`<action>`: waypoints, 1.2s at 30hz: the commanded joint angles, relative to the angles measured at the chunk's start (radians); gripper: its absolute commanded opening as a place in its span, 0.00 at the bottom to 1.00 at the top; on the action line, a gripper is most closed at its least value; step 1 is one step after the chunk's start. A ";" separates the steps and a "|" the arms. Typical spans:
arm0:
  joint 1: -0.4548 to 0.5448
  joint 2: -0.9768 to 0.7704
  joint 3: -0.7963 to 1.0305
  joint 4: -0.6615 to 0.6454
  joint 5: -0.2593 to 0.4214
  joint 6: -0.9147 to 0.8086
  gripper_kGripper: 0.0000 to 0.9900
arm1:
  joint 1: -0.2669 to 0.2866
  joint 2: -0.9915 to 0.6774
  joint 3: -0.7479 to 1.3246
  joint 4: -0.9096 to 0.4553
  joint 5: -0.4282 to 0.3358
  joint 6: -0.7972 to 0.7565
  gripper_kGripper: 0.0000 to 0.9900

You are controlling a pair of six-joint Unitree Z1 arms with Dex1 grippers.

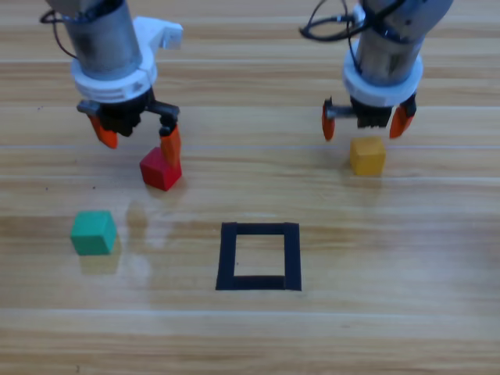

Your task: Stack the blocks in the rectangular block: red at the bottom, yellow in the middle, green on top

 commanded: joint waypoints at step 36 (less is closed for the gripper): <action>0.020 0.184 -0.070 -0.006 -0.015 0.042 0.38 | -0.056 0.083 0.031 0.040 0.137 -0.061 0.00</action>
